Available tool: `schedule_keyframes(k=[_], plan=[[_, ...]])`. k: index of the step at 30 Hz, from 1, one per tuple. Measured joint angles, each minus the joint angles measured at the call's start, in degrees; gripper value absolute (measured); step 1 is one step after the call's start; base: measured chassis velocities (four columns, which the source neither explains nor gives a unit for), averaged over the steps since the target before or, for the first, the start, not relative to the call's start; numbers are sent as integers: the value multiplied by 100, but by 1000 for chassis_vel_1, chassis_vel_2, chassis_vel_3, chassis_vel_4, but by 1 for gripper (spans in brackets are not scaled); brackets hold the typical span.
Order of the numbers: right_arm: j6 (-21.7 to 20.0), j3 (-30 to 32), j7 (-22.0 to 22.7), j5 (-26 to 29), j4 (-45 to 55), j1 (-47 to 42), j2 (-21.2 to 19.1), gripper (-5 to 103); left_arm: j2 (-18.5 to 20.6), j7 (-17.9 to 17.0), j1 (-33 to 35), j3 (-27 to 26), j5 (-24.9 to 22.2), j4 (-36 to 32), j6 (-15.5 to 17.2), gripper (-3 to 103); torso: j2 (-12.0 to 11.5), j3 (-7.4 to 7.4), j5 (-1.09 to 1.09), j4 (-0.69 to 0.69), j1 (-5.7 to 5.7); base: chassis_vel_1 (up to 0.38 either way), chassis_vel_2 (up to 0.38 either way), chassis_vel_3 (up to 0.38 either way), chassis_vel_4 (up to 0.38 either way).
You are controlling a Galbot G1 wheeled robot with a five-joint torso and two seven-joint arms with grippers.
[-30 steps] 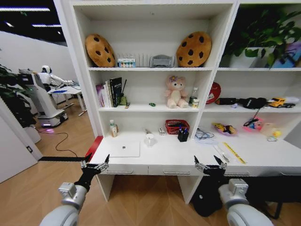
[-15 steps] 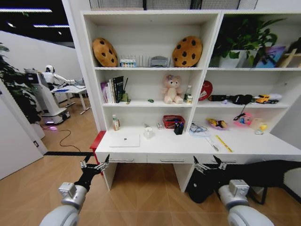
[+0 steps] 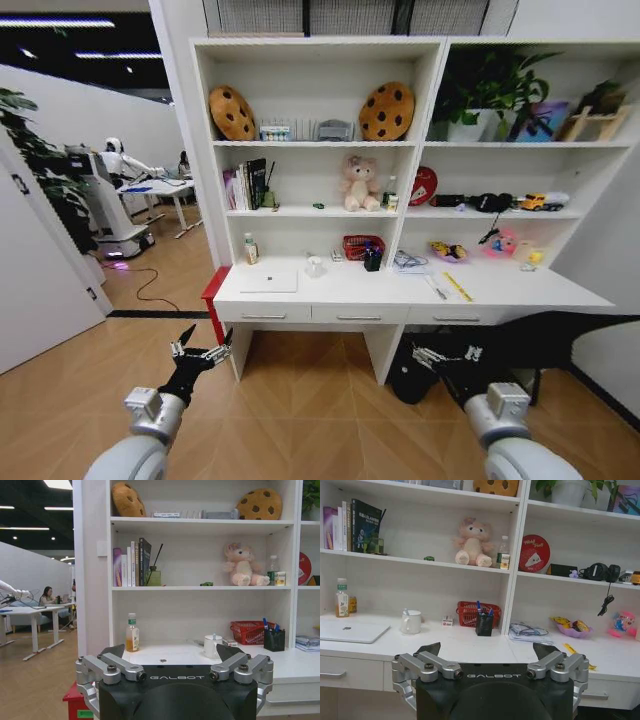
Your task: Organize the objects on the table.
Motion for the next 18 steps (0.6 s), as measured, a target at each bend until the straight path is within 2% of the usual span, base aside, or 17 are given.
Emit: schedule_keyframes(k=[1,2,3,4,5,7,8,9,10,11,13,16,18], plan=[[117,-2,-28,1,-25,-4,3,100,0,0,0,-3,0,-5,-2,100,3,-1,9,5,-2,230,-155,-132,211],[151,-4,-44,27,-33,-2,8,100,0,-13,1,-6,1,3,1,100,-4,4,-13,15,7,171,-155,-133,164],[151,-4,-44,27,-33,-2,8,100,0,-13,1,-6,1,3,1,100,-4,4,-13,15,7,171,-155,-133,164],[132,4,-33,62,-27,-8,24,100,1,-11,0,-4,0,3,2,100,-5,4,-11,7,9,156,-93,-133,38],[110,9,56,87,-24,-14,46,100,0,-1,1,-3,0,-1,1,100,0,0,11,2,1,33,-56,-158,38],[93,15,117,79,-22,-22,67,100,0,-1,0,-2,0,-2,1,100,2,-1,4,-1,-1,33,-86,-52,-4],[90,21,128,54,-19,-30,83,100,0,-4,1,-2,0,1,1,100,0,1,-11,7,1,-35,-86,-52,74],[83,34,129,-43,-16,-59,107,100,0,-4,0,-2,0,0,1,100,-2,2,1,4,4,0,0,0,0],[83,34,129,-43,-16,-59,107,100,0,-4,0,-2,0,0,1,100,-2,2,1,4,4,0,0,0,0],[65,35,125,-132,-14,-75,121,100,0,-4,0,-2,1,-1,0,100,-2,2,10,6,4,0,0,0,0],[42,40,125,-253,7,-91,136,100,0,-3,0,-1,0,1,1,100,-4,3,-8,6,7,-21,-1,42,-11],[32,41,125,-286,9,-93,140,100,0,-3,0,-2,0,0,1,100,-4,3,4,6,9,-52,-1,34,-1],[31,41,125,-288,10,-94,140,100,0,-3,-1,-1,0,0,1,100,-4,3,0,5,9,0,0,0,0]])
